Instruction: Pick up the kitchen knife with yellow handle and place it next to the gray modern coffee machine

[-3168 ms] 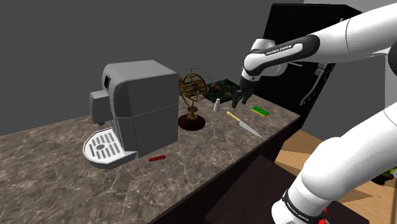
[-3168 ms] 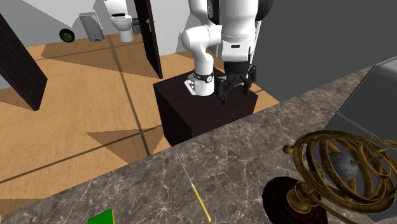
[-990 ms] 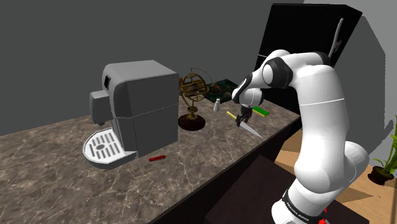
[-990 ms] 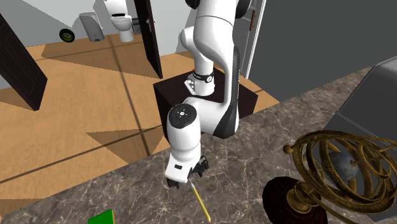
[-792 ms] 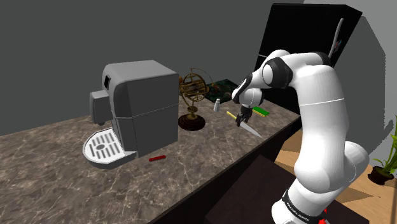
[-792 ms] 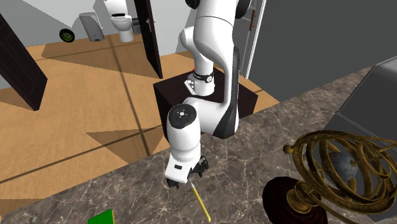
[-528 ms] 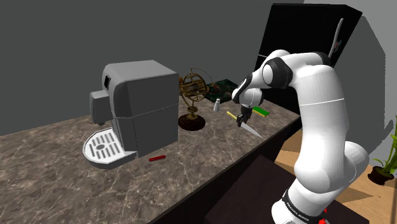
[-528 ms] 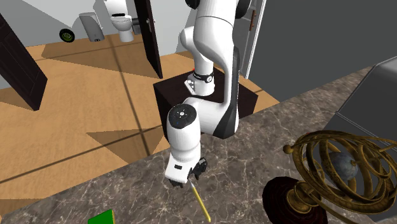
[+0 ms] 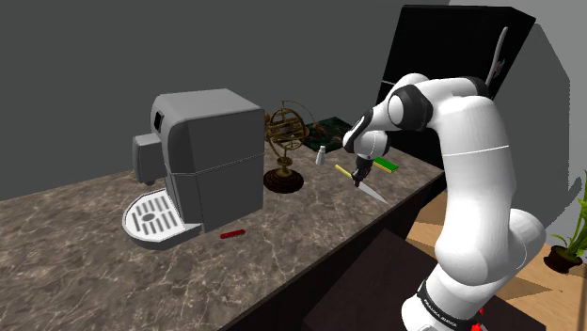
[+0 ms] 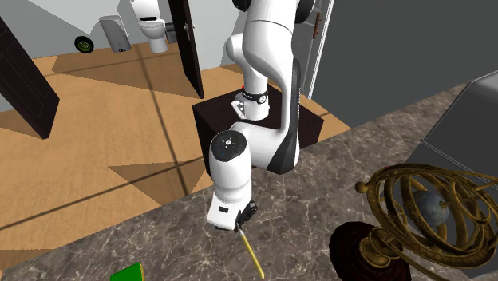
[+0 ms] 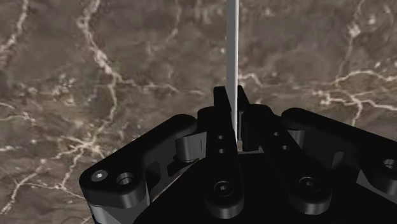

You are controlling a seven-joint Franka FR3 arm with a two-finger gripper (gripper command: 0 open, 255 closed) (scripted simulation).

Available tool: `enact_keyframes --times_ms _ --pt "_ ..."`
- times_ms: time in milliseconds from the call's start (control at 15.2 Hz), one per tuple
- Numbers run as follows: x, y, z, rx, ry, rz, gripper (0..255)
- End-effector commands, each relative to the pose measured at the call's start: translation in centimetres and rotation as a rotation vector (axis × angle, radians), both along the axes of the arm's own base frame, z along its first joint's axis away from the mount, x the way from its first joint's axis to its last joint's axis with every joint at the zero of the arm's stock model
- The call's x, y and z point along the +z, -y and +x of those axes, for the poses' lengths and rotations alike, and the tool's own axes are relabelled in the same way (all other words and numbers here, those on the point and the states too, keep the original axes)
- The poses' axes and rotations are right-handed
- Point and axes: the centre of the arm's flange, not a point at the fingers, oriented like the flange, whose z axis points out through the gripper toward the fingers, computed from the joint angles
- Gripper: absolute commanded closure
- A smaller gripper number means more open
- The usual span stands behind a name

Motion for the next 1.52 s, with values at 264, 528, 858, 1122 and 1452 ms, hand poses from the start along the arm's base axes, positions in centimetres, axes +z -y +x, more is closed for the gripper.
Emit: enact_keyframes --times_ms 264,528,858,1122,1452 --pt "2.1 0.0 0.0 0.000 0.000 0.000 255" --pt "4.2 0.0 0.0 0.000 0.000 0.000 255" --pt "6.9 0.0 0.0 0.000 0.000 0.000 255" --pt "9.0 0.0 0.0 0.000 0.000 0.000 255" --pt "11.6 0.0 0.0 0.000 0.000 0.000 255"
